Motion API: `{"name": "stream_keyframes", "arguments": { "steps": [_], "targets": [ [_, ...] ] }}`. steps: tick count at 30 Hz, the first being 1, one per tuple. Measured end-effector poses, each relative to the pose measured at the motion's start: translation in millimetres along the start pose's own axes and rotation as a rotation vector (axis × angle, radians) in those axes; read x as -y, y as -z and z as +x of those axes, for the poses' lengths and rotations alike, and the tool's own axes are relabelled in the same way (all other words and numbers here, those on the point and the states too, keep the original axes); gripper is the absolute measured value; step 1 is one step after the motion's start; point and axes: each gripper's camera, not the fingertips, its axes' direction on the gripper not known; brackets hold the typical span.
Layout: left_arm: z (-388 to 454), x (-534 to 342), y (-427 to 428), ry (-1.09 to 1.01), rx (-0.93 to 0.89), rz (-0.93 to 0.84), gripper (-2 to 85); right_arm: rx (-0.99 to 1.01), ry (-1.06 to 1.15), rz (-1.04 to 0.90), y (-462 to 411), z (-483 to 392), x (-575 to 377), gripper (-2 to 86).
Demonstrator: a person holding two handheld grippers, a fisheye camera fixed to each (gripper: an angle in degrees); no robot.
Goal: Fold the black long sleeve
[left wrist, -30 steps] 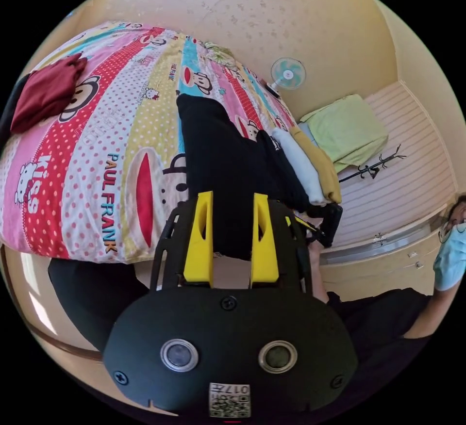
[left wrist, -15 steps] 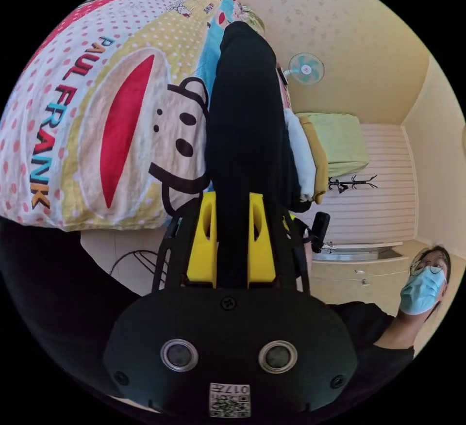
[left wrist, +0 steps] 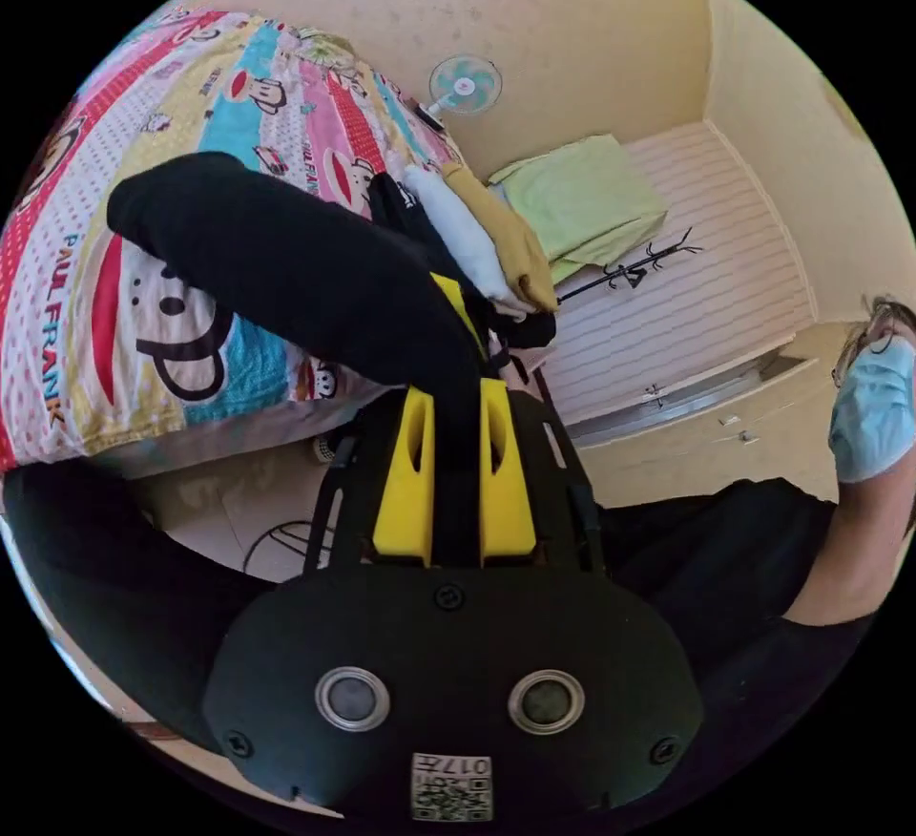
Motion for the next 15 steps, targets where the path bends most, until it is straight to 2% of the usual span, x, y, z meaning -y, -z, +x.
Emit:
{"name": "stream_keyframes", "arguments": {
  "steps": [5,7,9,11,13,15],
  "targets": [
    [44,12,29,-0.206,-0.224,0.03,11.2,-0.011,0.314,-0.116,-13,-135,38,20.2],
    [53,13,28,-0.254,-0.162,0.026,11.2,0.018,0.464,-0.132,-1,-198,49,19.6],
    [48,16,12,-0.213,-0.006,-0.04,11.2,0.012,0.665,-0.113,31,-284,51,18.8],
    [34,21,-10,-0.137,0.057,-0.142,11.3,-0.046,0.796,-0.07,63,-342,43,18.3],
    [17,24,-32,-0.065,0.03,-0.231,11.7,-0.121,0.865,0.005,101,-386,33,17.8],
    [-2,26,-55,0.012,-0.084,-0.283,11.8,-0.245,0.891,0.127,158,-419,20,17.2]
  ]
}}
